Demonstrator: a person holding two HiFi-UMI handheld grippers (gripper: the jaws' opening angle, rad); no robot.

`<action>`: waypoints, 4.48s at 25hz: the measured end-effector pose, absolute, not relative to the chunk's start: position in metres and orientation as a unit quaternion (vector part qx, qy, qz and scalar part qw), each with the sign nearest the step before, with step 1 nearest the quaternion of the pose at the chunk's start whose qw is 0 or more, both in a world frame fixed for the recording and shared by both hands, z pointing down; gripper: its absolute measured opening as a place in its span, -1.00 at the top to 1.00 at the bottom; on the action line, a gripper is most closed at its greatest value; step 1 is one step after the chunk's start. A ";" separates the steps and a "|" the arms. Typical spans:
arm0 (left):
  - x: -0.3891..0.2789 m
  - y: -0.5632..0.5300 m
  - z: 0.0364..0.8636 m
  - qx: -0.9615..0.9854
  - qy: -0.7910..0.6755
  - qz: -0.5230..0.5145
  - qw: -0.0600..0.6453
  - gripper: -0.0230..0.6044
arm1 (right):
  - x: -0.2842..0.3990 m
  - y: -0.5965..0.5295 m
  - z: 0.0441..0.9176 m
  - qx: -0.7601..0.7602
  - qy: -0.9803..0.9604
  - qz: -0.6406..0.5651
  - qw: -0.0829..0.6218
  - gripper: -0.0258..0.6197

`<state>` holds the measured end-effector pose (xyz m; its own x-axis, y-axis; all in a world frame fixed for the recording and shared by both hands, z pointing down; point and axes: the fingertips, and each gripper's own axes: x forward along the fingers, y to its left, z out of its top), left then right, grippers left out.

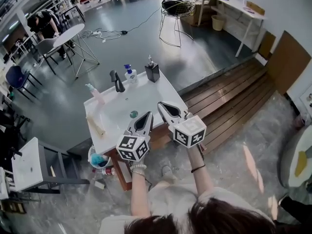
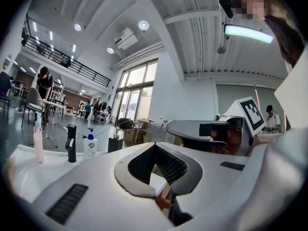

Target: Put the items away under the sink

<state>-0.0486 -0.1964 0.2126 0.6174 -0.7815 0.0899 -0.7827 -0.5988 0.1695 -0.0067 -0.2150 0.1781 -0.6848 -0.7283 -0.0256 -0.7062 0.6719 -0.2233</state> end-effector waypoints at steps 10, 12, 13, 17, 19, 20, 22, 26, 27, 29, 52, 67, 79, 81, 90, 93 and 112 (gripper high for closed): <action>-0.051 -0.251 0.215 0.906 -0.414 0.009 0.092 0.92 | -0.011 -0.275 0.185 -0.417 0.903 -0.091 0.046 0.87; -0.053 -0.258 0.217 0.904 -0.416 0.008 0.096 0.92 | -0.011 -0.285 0.186 -0.417 0.902 -0.097 0.047 0.87; -0.055 -0.262 0.217 0.903 -0.418 0.007 0.098 0.92 | -0.011 -0.290 0.187 -0.417 0.902 -0.100 0.049 0.87; -0.057 -0.279 0.221 0.902 -0.420 0.009 0.101 0.92 | -0.016 -0.312 0.194 -0.411 0.904 -0.111 0.049 0.87; -0.060 -0.293 0.223 0.899 -0.426 0.010 0.103 0.92 | -0.020 -0.327 0.196 -0.403 0.907 -0.112 0.048 0.87; -0.063 -0.301 0.224 0.897 -0.430 0.010 0.104 0.92 | -0.022 -0.337 0.195 -0.399 0.909 -0.109 0.047 0.87; -0.066 -0.316 0.223 0.894 -0.435 0.009 0.106 0.92 | -0.023 -0.357 0.192 -0.393 0.912 -0.105 0.043 0.87; -0.069 -0.347 0.220 0.890 -0.443 0.009 0.107 0.92 | -0.025 -0.393 0.192 -0.378 0.919 -0.108 0.035 0.87; -0.070 -0.355 0.220 0.889 -0.446 0.007 0.107 0.92 | -0.026 -0.401 0.194 -0.375 0.920 -0.108 0.030 0.87; -0.070 -0.368 0.222 0.886 -0.450 0.005 0.110 0.92 | -0.026 -0.416 0.198 -0.373 0.921 -0.105 0.020 0.87; -0.046 -0.436 0.277 0.871 -0.459 0.037 0.171 0.92 | -0.007 -0.488 0.259 -0.364 0.924 -0.103 -0.052 0.76; -0.057 -0.458 0.309 0.866 -0.447 0.059 0.214 0.92 | -0.013 -0.521 0.306 -0.393 0.907 -0.120 -0.097 0.05; -0.068 -0.469 0.324 0.860 -0.449 0.063 0.235 0.92 | -0.025 -0.542 0.335 -0.396 0.902 -0.118 -0.125 -0.16; -0.068 -0.470 0.327 0.860 -0.447 0.065 0.237 0.92 | -0.027 -0.544 0.337 -0.393 0.904 -0.115 -0.126 -0.18; -0.074 -0.474 0.333 0.854 -0.453 0.068 0.246 0.92 | -0.041 -0.550 0.346 -0.374 0.911 -0.109 -0.131 -0.20; -0.075 -0.474 0.335 0.852 -0.456 0.069 0.249 0.92 | -0.044 -0.551 0.352 -0.371 0.912 -0.112 -0.136 -0.20; -0.084 -0.471 0.338 0.843 -0.468 0.074 0.253 0.92 | -0.043 -0.555 0.364 -0.416 0.888 -0.120 -0.157 -0.07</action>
